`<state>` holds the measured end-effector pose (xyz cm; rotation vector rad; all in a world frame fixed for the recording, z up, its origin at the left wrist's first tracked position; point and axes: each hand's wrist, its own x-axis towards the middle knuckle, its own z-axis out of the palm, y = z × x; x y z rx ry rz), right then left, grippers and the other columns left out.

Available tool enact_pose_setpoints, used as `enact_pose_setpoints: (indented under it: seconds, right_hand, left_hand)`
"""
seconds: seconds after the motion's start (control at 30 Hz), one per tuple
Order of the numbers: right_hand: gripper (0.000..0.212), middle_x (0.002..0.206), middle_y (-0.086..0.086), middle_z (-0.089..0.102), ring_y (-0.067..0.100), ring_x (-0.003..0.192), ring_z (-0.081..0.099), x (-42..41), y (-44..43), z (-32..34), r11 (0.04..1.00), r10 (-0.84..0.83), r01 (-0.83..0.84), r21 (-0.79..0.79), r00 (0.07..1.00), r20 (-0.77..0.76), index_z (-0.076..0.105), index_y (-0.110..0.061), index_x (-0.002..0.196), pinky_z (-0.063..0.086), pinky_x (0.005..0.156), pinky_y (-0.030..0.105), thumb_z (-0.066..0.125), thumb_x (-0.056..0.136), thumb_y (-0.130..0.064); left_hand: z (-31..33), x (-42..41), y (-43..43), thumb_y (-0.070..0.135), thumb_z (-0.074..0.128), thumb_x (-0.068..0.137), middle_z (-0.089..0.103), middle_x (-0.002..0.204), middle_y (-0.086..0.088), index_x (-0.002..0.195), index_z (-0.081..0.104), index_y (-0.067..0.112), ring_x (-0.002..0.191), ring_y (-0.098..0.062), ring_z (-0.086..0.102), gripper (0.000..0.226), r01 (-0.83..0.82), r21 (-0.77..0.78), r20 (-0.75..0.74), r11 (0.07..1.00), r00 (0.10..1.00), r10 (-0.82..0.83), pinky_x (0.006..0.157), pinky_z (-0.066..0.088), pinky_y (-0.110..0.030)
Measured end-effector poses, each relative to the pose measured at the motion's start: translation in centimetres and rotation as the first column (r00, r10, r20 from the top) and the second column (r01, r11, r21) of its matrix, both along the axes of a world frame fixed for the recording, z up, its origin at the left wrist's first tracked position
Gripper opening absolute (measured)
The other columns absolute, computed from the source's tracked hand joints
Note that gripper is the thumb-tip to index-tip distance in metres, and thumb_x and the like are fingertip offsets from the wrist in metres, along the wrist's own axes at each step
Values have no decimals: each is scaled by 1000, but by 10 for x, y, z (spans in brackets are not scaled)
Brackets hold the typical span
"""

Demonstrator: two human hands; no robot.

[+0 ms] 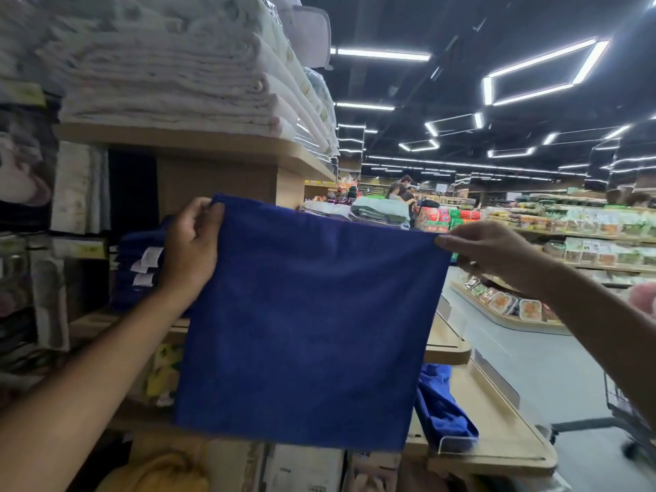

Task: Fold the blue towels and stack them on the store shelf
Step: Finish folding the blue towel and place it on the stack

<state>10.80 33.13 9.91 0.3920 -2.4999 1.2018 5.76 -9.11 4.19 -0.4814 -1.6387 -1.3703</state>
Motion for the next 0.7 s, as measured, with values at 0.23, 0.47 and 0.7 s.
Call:
enact_pose_setpoints:
  seconds: [0.23,0.47,0.7]
  right_hand:
    - [15,64,-4,66,4,45,55,-16,5,19,907,164,-150,-394,987,2,77,-14,99,40,37,14,70,91,-25]
    - [19,90,2,76,9,69,66,-74,12,-6,950,-111,152,-273,981,160,76,-17,105,50,62,23,72,93,-32]
    - [17,83,-7,79,5,73,75,-135,9,-13,941,-157,203,-269,970,184,73,-18,105,52,67,26,72,94,-31]
  left_hand:
    - [20,-22,1,42,57,97,75,97,13,93,74,35,90,-6,67,19,289,271,205,918,915,-348,69,53,-23]
    - [2,-77,15,33,58,101,66,71,13,87,67,23,60,-6,57,20,208,296,500,932,798,-337,55,47,-21]
    - [8,-138,30,22,57,102,59,76,-2,81,63,17,63,-13,50,22,121,267,529,956,811,-250,59,39,-27]
